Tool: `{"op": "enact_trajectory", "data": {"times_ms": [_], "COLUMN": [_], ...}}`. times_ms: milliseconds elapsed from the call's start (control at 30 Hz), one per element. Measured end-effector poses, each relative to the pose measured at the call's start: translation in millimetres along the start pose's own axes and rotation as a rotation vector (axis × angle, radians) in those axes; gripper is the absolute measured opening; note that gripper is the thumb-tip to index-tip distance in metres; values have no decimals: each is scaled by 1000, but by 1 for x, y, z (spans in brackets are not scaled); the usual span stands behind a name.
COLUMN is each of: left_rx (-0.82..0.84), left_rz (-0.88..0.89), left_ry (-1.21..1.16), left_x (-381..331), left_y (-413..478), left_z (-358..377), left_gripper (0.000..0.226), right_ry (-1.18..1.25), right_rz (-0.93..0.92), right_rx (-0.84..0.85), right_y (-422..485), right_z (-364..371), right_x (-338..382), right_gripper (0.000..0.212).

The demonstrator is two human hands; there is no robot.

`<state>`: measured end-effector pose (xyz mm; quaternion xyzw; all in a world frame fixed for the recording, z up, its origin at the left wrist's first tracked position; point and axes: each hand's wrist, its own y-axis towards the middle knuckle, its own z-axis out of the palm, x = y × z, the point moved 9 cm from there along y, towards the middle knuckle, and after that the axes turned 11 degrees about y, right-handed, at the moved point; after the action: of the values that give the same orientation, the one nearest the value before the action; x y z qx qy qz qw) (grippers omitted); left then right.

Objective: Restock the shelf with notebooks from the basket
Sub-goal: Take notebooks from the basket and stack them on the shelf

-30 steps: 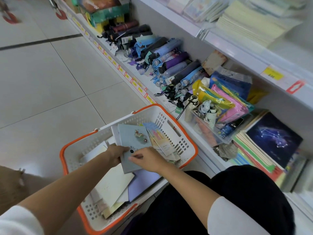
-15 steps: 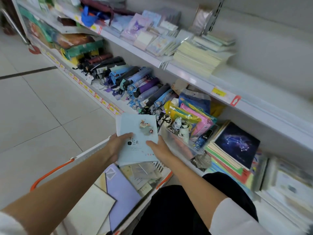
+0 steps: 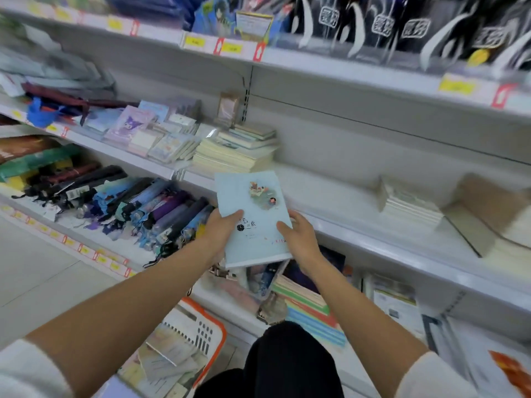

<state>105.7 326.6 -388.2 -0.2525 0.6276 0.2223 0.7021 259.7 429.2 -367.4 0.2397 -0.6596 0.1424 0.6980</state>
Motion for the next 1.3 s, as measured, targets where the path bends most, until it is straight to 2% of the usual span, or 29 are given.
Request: {"op": "enact_trajectory", "data": {"times_ms": [133,267,400,533,600,667,700,767,833,900,1000,1100,1233,1300], "left_rx": [61,180,281,435,567,614,616,598,541,500,540,569,437,408], "left_rz": [43,66,102,129,165,211,233,247,219,205,218,321,403,419], "left_ry": [81,140,205,330,435,523,529,441,361,400,463,516,594,600], "left_x": [-39,-65,-79,-81,-77,-74,-75,-79,-78,-66,-47,-41,-42,-44], "left_y": [15,21,30,47,57,68,73,82,91,99,95,90,107,113], "left_z": [68,150,236,318,356,384,395,412,416,412,405,397,389,393], "left_gripper": [23,9,7,38,66,99,107,103,90,82,75,68,61,57], "right_ry": [37,88,120,40,-88,-189,-236,-283,-262,-247,-238,-302,-409,-409], "right_rz": [-71,-106,-149,-166,-199,-210,-198,-166,-131,-79,-18,5,-36,-26], "right_rx": [-132,-309,-469,-647,-740,-782,-802,-843,-822,-734,-521,-327,-335,-346], "right_y": [12,14,18,24,26,33,38,50,63,75,77,70,73,82], "right_z": [-67,-141,-218,-297,-332,-358,-369,-389,-399,-398,-392,-390,-400,-405], "right_x": [34,54,71,86,97,103,105,105,97,79,48,32,33,33], "right_gripper": [22,20,19,18,12,6,4,12,35,57,63,86,61,60]}}
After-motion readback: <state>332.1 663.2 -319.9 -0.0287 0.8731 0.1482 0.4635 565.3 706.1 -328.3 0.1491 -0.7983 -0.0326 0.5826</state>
